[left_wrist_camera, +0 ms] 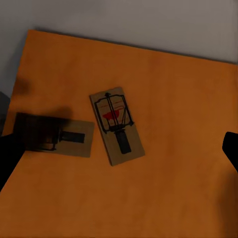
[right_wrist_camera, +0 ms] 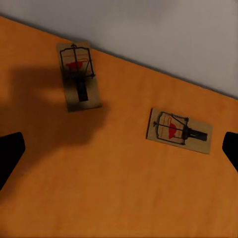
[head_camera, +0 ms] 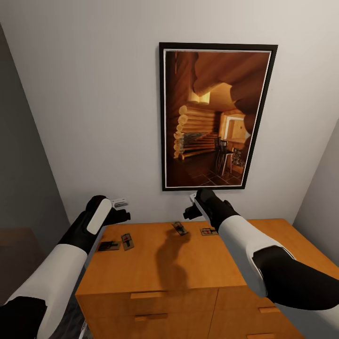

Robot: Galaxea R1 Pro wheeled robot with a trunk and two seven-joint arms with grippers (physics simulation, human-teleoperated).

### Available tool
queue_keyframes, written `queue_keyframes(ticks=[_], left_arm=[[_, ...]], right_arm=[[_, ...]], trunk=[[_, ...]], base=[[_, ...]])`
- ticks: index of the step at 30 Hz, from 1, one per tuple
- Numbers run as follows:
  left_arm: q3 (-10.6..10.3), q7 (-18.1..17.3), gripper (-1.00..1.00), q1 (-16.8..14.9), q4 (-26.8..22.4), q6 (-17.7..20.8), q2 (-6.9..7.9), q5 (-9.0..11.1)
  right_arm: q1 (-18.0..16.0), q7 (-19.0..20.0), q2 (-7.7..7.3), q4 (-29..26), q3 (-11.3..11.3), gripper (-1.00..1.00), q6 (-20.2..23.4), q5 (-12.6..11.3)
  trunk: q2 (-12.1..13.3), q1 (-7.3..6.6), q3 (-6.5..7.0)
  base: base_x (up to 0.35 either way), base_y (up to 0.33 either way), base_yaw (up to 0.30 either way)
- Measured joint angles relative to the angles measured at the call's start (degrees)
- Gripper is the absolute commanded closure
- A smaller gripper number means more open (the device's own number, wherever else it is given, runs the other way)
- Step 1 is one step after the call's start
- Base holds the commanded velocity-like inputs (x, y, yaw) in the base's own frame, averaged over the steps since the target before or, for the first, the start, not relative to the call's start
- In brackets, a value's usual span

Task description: Take the four mousetraps from the cabinet in the bathroom and place them on the bathroom floor. Make sure all four end up on the same floor surface, and ensure that at least two of them are either under or directly next to the same bathroom sink.

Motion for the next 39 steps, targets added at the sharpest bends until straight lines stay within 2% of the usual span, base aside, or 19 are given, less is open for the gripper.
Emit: queue_keyframes(ticks=[14, 23, 39], left_arm=[[0.0, 0.02, -1.0, 0.0, 0.12, 0.0, 0.06, 0.07], [-0.02, 0.02, -1.0, 0.0, 0.55, 0.0, 0.11, 0.02], [-0.07, 0.02, -1.0, 0.0, 0.59, -0.07, 0.1, -0.07]], right_arm=[[0.0, -0.19, 0.0, -0.01, 0.04, -1.0, -0.6, -2.89], [0.0, -0.34, 0.0, -0.02, 0.05, -1.0, -0.58, -3.25], [0.02, -0.59, 0.0, 0.46, 0.15, -1.0, -0.81, -3.51]], trunk=[[0.0, -0.01, 0.0], [0.0, -0.01, 0.0], [0.0, 0.0, 0.0]], base=[[0.012, 0.0, 0.0], [0.17, 0.0, 0.0], [0.027, 0.0, 0.0]])
